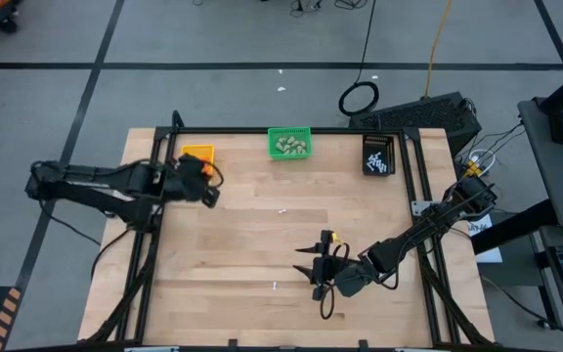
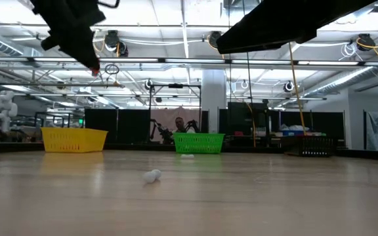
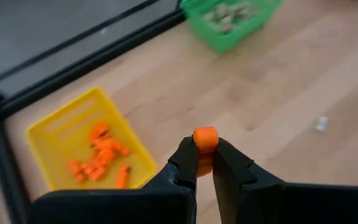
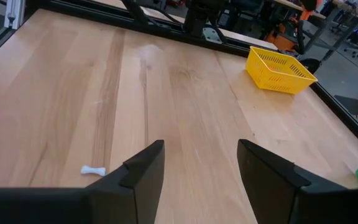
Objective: Sort Halloween decoration
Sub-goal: Put the orange skeleton toy into the yellow bin
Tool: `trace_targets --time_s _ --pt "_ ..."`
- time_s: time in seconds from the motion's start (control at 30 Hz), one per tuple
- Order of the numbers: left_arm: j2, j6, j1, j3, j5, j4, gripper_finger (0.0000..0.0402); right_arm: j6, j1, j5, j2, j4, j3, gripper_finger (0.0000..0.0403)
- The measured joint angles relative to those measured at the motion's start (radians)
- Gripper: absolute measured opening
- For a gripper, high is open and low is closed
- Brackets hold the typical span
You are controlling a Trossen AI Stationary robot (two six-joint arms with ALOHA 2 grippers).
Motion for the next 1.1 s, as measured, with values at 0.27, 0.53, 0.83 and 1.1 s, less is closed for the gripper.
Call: trace_targets --time_s 0.27,0.53,0.83,1.1 --pt "0.016 0.087 0.270 0.000 0.084 -0.068 0.0025 0.000 0.000 0.000 0.000 -0.011 0.000 0.0190" --pt "0.112 0.161 0.466 -0.001 0.178 -0.066 0.0025 0.000 0.000 0.000 0.000 -0.036 0.000 0.0190" --pt "0.290 0.167 0.549 -0.001 0.177 -0.064 0.0025 0.000 0.000 0.000 0.000 -0.045 0.000 0.0190" --pt "0.385 0.193 0.558 -0.001 0.179 -0.063 0.0025 0.000 0.000 0.000 0.000 -0.053 0.000 0.0190"
